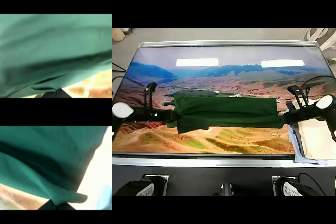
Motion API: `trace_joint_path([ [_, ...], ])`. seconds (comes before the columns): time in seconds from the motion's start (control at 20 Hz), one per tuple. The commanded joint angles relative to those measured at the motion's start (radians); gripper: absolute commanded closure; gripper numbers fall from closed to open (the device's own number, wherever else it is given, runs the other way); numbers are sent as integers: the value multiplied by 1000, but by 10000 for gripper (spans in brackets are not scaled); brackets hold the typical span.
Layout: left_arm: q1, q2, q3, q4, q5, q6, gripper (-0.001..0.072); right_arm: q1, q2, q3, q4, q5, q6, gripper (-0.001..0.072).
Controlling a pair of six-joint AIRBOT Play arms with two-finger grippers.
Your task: Fold the shirts.
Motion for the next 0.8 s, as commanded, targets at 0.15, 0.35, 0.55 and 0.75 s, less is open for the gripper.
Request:
trace_joint_path([
  [0.15,50,-307,279,0,37,-2,682,0,-214,203,119,-55,-53,695],
  [0.35,80,-438,370,-5,33,-23,681,46,-352,281,120,-64,-53,694],
  [0.55,77,-539,374,-79,26,-23,680,75,-443,282,142,-133,-25,690],
  [0.75,98,-562,377,-80,32,-24,341,72,-441,306,139,-107,-38,352],
])
